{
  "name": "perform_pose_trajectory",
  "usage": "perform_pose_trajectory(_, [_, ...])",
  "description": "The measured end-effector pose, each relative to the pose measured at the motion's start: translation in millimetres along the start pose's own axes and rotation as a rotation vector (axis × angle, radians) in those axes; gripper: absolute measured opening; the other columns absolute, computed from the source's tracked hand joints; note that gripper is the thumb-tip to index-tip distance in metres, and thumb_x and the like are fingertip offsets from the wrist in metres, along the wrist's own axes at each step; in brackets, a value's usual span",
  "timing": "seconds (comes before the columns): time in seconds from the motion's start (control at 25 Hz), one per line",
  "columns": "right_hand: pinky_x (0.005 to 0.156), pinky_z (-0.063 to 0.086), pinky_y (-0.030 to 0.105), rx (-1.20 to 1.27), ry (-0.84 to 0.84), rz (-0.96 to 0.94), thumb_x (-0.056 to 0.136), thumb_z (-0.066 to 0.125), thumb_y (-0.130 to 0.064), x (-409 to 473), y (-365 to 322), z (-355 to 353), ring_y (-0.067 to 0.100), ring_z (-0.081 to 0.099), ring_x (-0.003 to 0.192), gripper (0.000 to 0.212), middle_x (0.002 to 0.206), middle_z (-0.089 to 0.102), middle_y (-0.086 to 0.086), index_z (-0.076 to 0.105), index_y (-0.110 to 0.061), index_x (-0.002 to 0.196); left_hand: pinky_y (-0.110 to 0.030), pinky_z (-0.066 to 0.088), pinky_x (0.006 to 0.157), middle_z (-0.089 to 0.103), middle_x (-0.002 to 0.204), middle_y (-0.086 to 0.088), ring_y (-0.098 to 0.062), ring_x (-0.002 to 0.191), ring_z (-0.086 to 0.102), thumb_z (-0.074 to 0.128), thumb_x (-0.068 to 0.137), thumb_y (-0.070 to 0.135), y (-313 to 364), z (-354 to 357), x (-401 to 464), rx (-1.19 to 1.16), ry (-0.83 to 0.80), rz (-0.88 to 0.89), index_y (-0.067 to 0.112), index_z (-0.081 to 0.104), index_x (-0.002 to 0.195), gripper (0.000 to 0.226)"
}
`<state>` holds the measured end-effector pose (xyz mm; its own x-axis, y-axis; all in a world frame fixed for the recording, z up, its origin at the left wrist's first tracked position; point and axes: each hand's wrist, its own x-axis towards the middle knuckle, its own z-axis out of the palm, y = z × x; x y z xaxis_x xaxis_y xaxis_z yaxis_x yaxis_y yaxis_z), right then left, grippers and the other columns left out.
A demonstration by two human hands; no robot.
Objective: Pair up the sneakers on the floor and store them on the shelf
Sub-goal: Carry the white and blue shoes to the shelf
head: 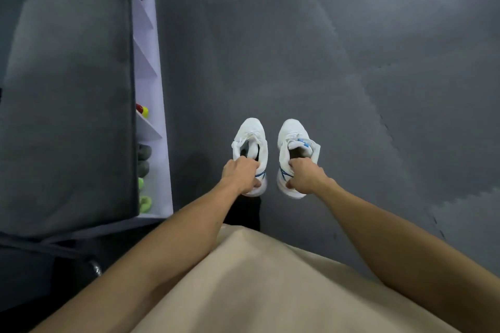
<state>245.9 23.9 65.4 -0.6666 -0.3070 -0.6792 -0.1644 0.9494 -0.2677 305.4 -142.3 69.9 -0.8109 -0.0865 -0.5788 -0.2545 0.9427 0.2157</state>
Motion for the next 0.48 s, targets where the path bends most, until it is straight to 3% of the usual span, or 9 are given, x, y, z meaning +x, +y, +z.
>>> perform_pose_trajectory(0.16, [0.093, 0.045, 0.044, 0.013, -0.004, 0.018, 0.083, 0.068, -0.022, 103, -27, -88, 0.029, 0.058, 0.092, 0.021, 0.102, 0.060, 0.007, 0.055, -0.012, 0.096, -0.034, 0.042, 0.073, 0.063, 0.106, -0.008, -0.033, 0.097, 0.061, 0.067, 0.086, 0.036, -20, -80, 110, -0.006, 0.003, -0.006, 0.018, 0.061, 0.099, 0.023])
perform_pose_trajectory(0.48, [0.088, 0.047, 0.042, 0.020, -0.014, -0.014, 0.082, 0.068, -0.022, 288, -90, -253, 0.031, 0.058, 0.093, 0.021, 0.102, 0.058, 0.007, 0.049, -0.015, 0.089, -0.035, 0.044, 0.075, 0.064, 0.107, -0.009, -0.033, 0.099, 0.061, 0.067, 0.086, 0.039, -53, -247, 302, 0.012, 0.020, -0.021, 0.018, 0.062, 0.104, 0.028])
